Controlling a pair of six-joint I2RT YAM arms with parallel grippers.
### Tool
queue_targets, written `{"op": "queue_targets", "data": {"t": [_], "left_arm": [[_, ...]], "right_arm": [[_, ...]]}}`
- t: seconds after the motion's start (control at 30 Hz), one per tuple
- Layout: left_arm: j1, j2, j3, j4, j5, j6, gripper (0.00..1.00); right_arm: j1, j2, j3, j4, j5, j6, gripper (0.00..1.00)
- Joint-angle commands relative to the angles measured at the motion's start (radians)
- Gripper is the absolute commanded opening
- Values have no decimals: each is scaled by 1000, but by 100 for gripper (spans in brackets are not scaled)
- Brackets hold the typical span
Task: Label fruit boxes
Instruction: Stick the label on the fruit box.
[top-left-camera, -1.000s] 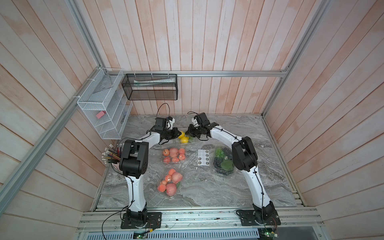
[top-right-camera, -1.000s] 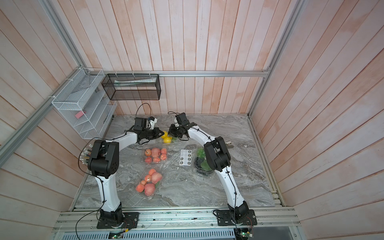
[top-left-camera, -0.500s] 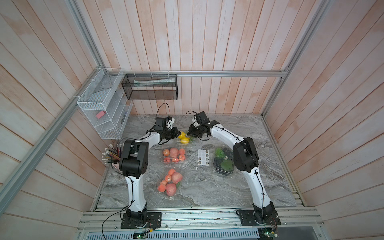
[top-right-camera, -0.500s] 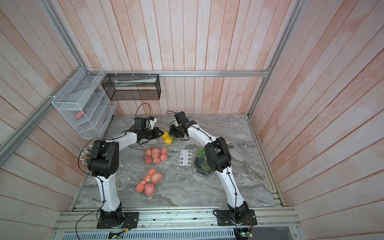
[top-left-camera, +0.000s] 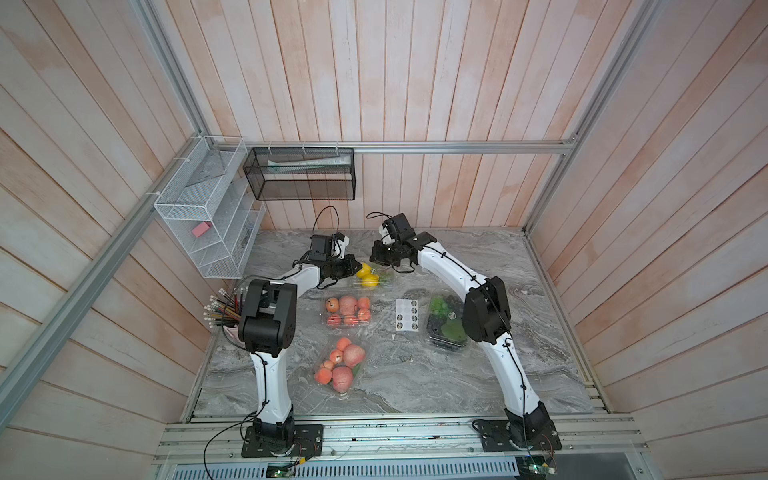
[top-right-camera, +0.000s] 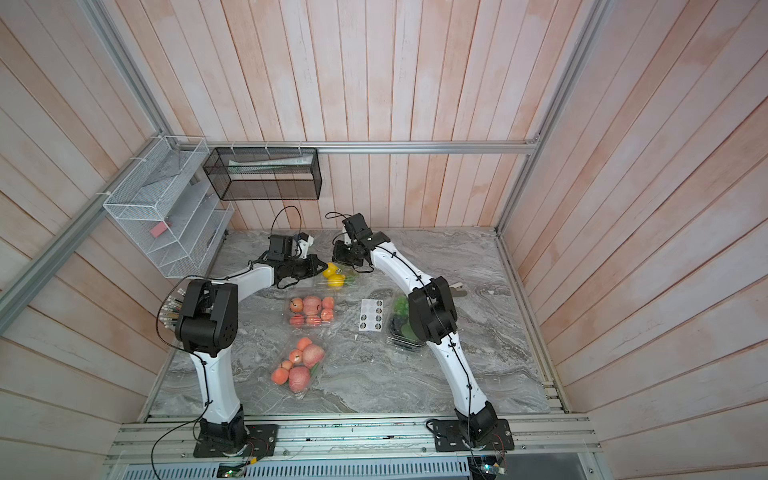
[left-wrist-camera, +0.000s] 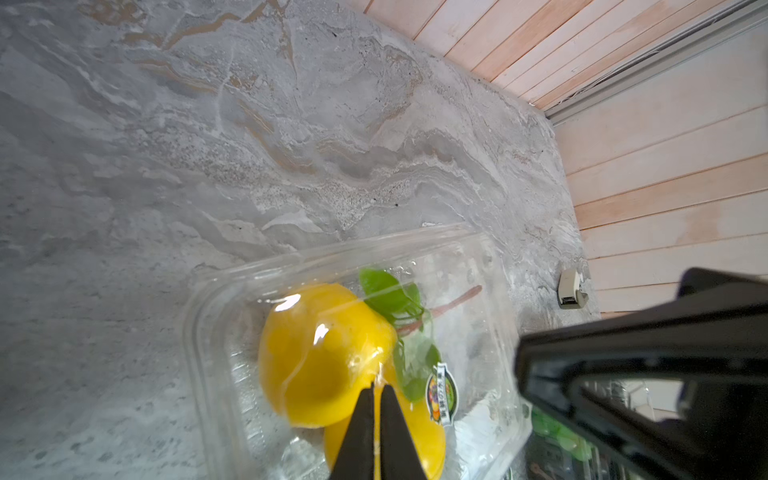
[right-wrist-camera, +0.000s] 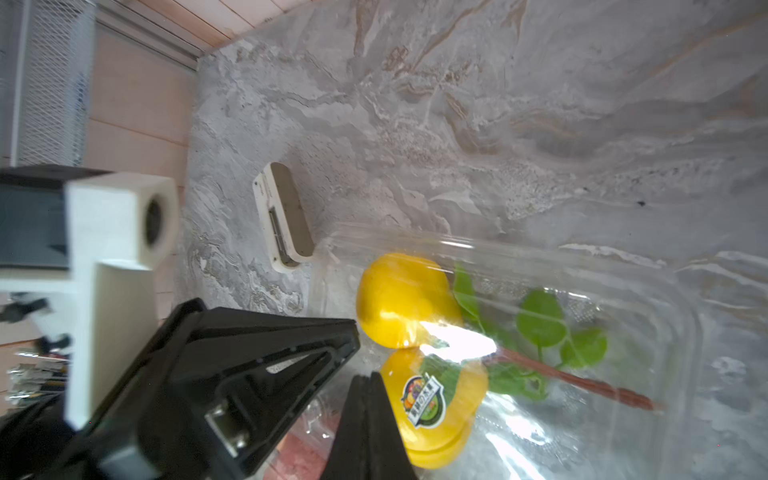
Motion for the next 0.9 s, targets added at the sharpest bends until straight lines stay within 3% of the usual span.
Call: {"op": "queue_targets", "data": {"t": [0.0, 0.87], "left_arm": [[7, 30, -10, -5, -9, 11, 9], [5, 40, -13, -11, -18, 19, 9]], "right_arm": [[10, 36, 12, -57, 0, -15, 0], [13, -1, -71, -150, 47, -51, 0]]}}
